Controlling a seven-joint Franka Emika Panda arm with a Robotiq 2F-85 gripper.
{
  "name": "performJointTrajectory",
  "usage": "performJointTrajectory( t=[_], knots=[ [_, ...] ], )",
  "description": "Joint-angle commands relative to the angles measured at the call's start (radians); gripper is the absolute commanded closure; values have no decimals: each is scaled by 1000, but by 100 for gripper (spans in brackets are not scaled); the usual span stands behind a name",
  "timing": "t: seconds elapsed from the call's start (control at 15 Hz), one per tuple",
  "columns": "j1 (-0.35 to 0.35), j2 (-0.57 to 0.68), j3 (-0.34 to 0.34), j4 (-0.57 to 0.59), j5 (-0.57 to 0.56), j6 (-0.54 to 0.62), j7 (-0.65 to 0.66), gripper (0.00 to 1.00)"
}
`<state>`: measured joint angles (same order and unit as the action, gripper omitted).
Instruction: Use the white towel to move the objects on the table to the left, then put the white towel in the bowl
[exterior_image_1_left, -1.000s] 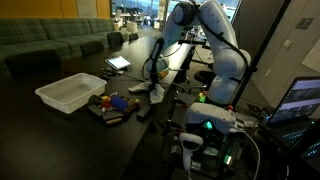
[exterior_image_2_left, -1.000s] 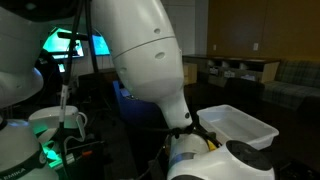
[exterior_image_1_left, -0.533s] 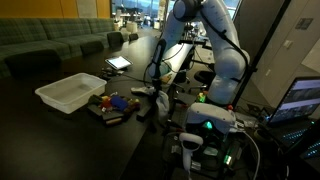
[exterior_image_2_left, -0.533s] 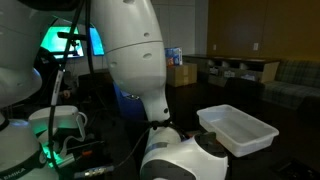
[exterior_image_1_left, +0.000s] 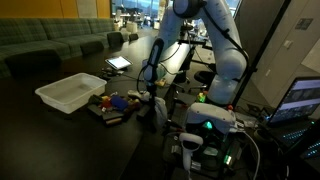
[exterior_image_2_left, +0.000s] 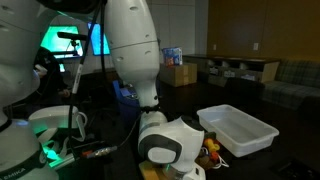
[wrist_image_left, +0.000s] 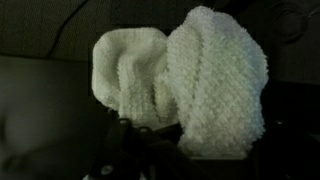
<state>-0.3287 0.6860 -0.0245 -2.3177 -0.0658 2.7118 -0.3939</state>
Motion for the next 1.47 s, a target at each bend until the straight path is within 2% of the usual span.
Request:
performJointTrajectory(
  t=[0.0,0.13,0.4,0.73,1.07,1.4],
  knots=[
    [31,-57,37,-18,4,-66,11,98],
    [64,-56,44,-9,9,-90,40,98],
    [84,-57,93,2,70,-133,84,98],
    [170,-3,128,19,147,-23,221,98],
    [261,52,172,68,172,97,314,98],
    [424,104,166,164,159,176,450,98]
  ],
)
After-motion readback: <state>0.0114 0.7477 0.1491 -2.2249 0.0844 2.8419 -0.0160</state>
